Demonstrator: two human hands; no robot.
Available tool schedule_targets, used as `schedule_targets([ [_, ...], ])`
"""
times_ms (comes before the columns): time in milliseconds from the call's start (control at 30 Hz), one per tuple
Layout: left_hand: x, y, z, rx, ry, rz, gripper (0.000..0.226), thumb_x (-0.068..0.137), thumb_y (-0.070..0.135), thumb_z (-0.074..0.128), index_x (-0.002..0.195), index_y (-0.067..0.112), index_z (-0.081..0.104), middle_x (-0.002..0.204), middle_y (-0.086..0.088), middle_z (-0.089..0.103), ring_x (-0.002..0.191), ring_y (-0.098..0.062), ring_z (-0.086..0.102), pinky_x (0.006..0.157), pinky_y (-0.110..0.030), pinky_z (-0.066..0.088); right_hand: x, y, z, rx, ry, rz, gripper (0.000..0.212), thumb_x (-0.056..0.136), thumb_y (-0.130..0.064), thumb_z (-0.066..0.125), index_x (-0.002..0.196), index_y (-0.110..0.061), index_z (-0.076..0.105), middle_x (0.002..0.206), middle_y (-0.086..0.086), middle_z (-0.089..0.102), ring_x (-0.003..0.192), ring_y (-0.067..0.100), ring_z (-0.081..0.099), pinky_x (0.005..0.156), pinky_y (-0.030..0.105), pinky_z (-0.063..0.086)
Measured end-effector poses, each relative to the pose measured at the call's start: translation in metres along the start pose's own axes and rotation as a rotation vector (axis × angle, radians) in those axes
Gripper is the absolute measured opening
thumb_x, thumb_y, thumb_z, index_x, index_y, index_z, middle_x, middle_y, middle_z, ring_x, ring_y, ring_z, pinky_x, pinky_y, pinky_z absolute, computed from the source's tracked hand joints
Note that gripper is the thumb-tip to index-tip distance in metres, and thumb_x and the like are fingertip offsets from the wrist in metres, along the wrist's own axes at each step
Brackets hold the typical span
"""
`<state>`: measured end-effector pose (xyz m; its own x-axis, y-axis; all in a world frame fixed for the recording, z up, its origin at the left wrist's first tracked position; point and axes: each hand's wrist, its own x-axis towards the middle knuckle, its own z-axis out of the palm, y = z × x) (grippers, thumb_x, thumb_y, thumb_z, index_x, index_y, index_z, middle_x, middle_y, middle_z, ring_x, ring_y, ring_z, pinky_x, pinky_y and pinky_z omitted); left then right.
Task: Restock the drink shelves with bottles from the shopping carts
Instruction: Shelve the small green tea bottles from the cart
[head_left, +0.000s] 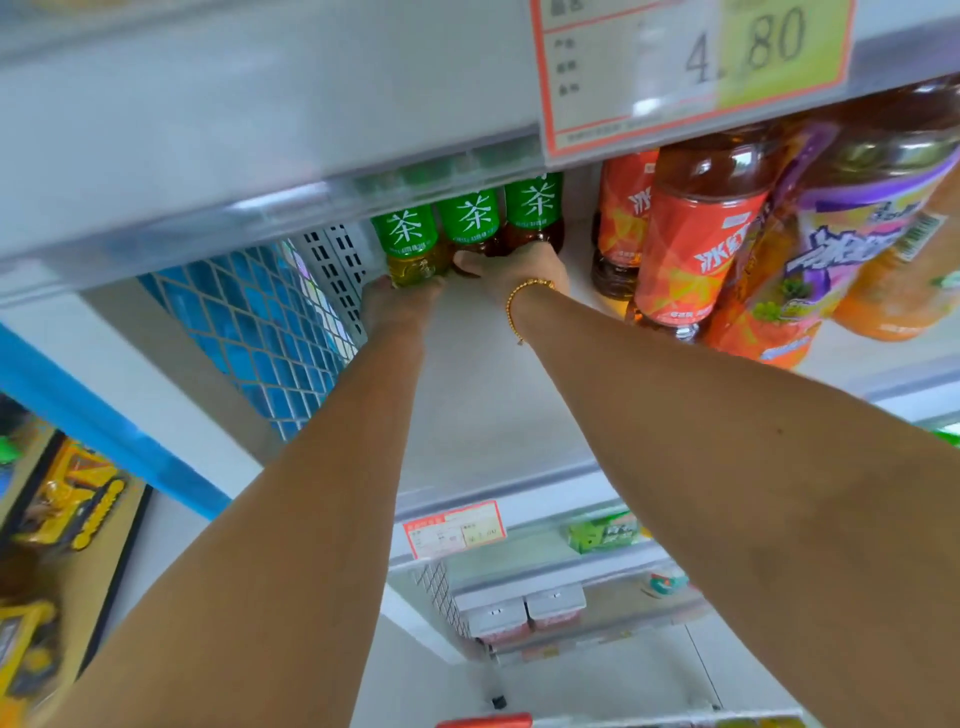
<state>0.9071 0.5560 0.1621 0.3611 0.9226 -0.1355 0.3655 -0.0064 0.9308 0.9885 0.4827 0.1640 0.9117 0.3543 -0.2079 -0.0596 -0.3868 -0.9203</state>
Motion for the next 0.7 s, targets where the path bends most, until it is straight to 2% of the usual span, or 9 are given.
schedule_targets([
  [67, -0.026, -0.001, -0.008, 0.139, -0.030, 0.035, 0.039, 0.085, 0.026, 0.066, 0.118, 0.008, 0.058, 0.124, -0.011, 0.060, 0.104, -0.022, 0.057, 0.079, -0.019, 0.038, -0.009, 0.000, -0.010, 0.080, -0.114, 0.016, 0.048, 0.064, -0.036, 0.081, 0.102, -0.011, 0.064, 0.092, 0.004, 0.068, 0.087, 0.023, 0.067, 0.078, 0.036, 0.056],
  [100, -0.047, -0.003, -0.015, 0.203, -0.003, 0.137, 0.034, 0.087, 0.026, 0.064, 0.114, 0.005, 0.062, 0.116, -0.012, 0.064, 0.102, -0.024, 0.061, 0.075, -0.018, 0.039, -0.016, 0.002, -0.017, 0.107, -0.158, 0.024, 0.040, 0.068, -0.029, 0.080, 0.099, -0.011, 0.063, 0.085, 0.004, 0.065, 0.083, 0.025, 0.066, 0.071, 0.036, 0.058],
  [133, -0.071, -0.009, -0.023, 0.239, 0.017, 0.291, 0.024, 0.089, 0.026, 0.061, 0.099, 0.005, 0.066, 0.097, -0.013, 0.069, 0.091, -0.026, 0.064, 0.069, -0.019, 0.038, -0.026, 0.006, -0.027, 0.072, -0.171, -0.017, 0.030, 0.073, -0.025, 0.076, 0.095, -0.012, 0.061, 0.080, 0.004, 0.061, 0.078, 0.023, 0.063, 0.063, 0.030, 0.057],
  [200, -0.128, -0.022, -0.043, 0.260, 0.008, 0.533, 0.035, 0.092, 0.033, 0.056, 0.070, 0.006, 0.058, 0.064, -0.010, 0.062, 0.064, -0.028, 0.060, 0.059, -0.028, 0.037, -0.057, 0.012, -0.054, -0.156, -0.095, -0.245, 0.016, 0.080, -0.026, 0.070, 0.083, -0.014, 0.061, 0.075, 0.002, 0.054, 0.071, 0.015, 0.053, 0.058, 0.025, 0.046],
  [300, -0.202, -0.040, -0.074, 0.241, -0.045, 0.546, 0.050, 0.093, 0.040, 0.051, 0.058, 0.004, 0.048, 0.051, -0.016, 0.052, 0.052, -0.027, 0.047, 0.054, -0.030, 0.036, -0.122, 0.037, -0.095, -0.219, 0.039, -0.564, 0.027, 0.080, -0.028, 0.070, 0.065, -0.017, 0.051, 0.054, -0.009, 0.044, 0.055, 0.009, 0.042, 0.056, 0.023, 0.032],
  [367, -0.236, -0.057, -0.086, 0.225, -0.128, 0.512, 0.050, 0.092, 0.039, 0.053, 0.056, 0.005, 0.046, 0.049, -0.015, 0.050, 0.056, -0.028, 0.045, 0.050, -0.024, 0.033, -0.158, 0.071, -0.120, -0.148, 0.031, -0.583, 0.031, 0.079, -0.030, 0.071, 0.061, -0.018, 0.049, 0.048, -0.011, 0.039, 0.048, 0.004, 0.039, 0.051, 0.017, 0.030],
  [467, -0.270, -0.094, -0.082, 0.274, -0.354, 0.427, 0.047, 0.089, 0.039, 0.058, 0.057, 0.006, 0.049, 0.050, -0.009, 0.050, 0.056, -0.023, 0.047, 0.050, -0.018, 0.034, -0.195, 0.144, -0.156, -0.065, -0.048, -0.404, 0.030, 0.081, -0.027, 0.070, 0.062, -0.013, 0.052, 0.048, -0.009, 0.041, 0.046, 0.006, 0.037, 0.051, 0.017, 0.030],
  [567, -0.290, -0.153, -0.061, 0.409, -0.637, 0.285, 0.023, 0.087, 0.030, 0.063, 0.066, 0.021, 0.058, 0.060, 0.005, 0.061, 0.061, -0.007, 0.058, 0.057, -0.015, 0.041, -0.224, 0.241, -0.177, -0.169, -0.134, -0.088, 0.025, 0.081, -0.026, 0.071, 0.064, -0.016, 0.055, 0.049, -0.011, 0.047, 0.049, 0.002, 0.046, 0.055, 0.022, 0.041],
  [700, -0.300, -0.254, -0.022, 0.717, -1.037, 0.230, 0.005, 0.087, 0.022, 0.063, 0.092, 0.022, 0.062, 0.085, 0.014, 0.061, 0.079, 0.000, 0.058, 0.070, -0.013, 0.041, -0.268, 0.372, -0.191, -0.472, -0.382, 0.466, 0.016, 0.083, -0.036, 0.065, 0.088, -0.020, 0.064, 0.080, -0.006, 0.061, 0.070, 0.011, 0.059, 0.067, 0.025, 0.048],
])
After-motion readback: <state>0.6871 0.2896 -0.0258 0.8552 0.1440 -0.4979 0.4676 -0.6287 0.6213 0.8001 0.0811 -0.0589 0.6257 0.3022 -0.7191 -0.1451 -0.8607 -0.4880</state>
